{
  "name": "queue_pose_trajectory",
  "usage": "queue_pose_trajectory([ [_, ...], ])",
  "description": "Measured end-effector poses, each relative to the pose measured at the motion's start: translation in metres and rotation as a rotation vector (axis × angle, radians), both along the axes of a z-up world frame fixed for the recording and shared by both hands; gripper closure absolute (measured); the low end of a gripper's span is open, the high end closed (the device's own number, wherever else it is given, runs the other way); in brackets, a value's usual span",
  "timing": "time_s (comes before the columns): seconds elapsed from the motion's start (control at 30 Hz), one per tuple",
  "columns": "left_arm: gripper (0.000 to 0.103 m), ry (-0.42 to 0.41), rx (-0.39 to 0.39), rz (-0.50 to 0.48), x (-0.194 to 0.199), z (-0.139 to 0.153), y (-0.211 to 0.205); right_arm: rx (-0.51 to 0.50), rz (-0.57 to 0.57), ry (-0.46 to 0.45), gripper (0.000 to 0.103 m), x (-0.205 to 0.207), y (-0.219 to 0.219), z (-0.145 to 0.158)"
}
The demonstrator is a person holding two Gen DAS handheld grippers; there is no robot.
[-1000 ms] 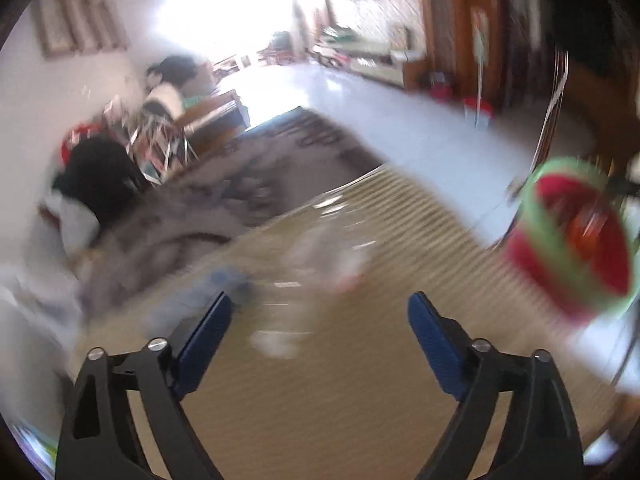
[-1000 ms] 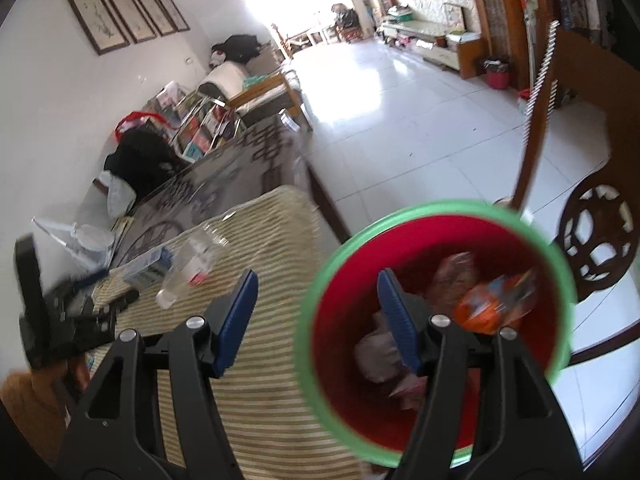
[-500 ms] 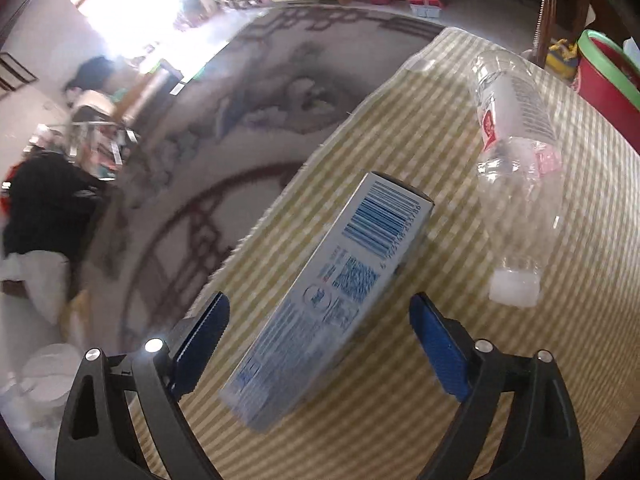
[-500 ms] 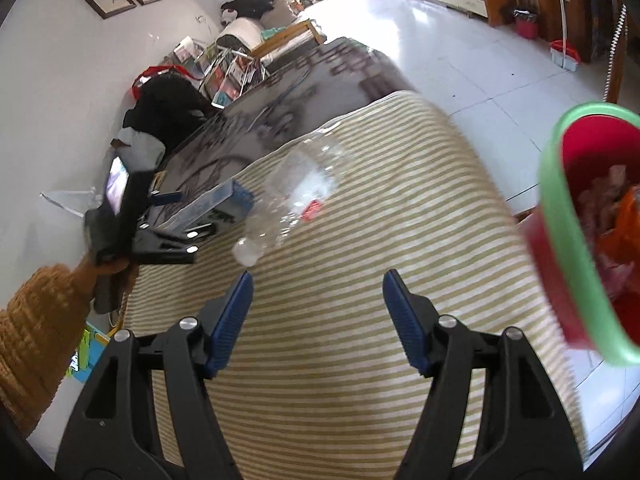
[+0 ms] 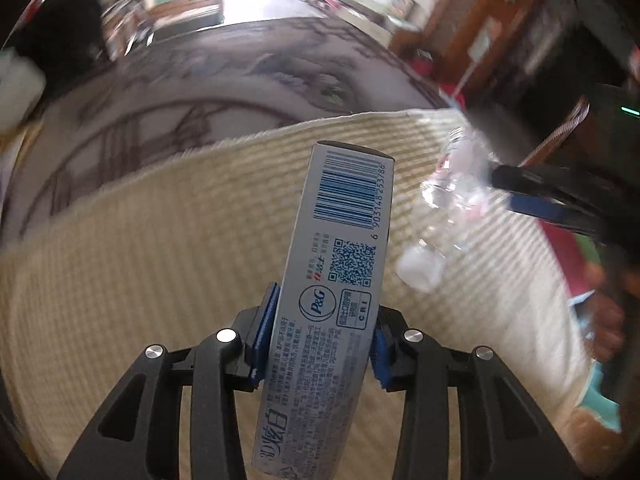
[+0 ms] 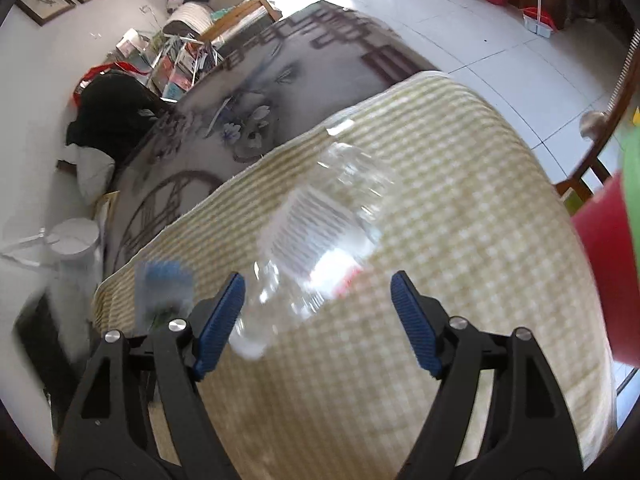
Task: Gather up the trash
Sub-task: 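Grasp the white-blue box with the left tool while the right tool grasps the clear bottle, then carry the white-blue box and clear bottle over the red bin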
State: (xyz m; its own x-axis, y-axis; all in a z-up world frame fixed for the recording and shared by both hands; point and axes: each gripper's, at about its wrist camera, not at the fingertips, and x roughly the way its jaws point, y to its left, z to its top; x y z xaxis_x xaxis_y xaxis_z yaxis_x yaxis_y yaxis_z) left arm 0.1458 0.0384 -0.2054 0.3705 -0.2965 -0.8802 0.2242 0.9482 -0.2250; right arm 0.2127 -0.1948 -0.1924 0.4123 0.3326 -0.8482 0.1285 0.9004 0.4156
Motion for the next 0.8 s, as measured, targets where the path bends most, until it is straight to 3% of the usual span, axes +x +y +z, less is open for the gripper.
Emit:
queue_pose_trajectory([
  [0.13,0.065,-0.011,-0.046,0.090,-0.031,0.001,0.022,-0.069,0.001,0.009,0.020,0.018,0.023,-0.012],
  [0.17,0.065,-0.010,-0.053,0.119,-0.038,0.002,0.028,-0.103,0.043,-0.003,0.023,0.022,0.034,-0.013],
  [0.2,0.065,-0.007,-0.061,0.140,-0.041,0.001,0.034,-0.132,0.081,-0.007,0.034,0.024,0.042,-0.014],
  [0.37,0.065,-0.011,-0.089,0.251,-0.057,0.004,0.055,-0.152,0.223,-0.039,0.043,0.016,0.062,-0.009],
  [0.63,0.065,-0.069,-0.085,0.333,-0.069,0.023,0.052,-0.138,0.382,-0.209,0.047,-0.053,0.059,0.048],
  [0.8,0.065,-0.100,-0.062,0.345,-0.073,0.036,0.031,-0.129,0.379,-0.310,0.046,-0.096,0.042,0.080],
])
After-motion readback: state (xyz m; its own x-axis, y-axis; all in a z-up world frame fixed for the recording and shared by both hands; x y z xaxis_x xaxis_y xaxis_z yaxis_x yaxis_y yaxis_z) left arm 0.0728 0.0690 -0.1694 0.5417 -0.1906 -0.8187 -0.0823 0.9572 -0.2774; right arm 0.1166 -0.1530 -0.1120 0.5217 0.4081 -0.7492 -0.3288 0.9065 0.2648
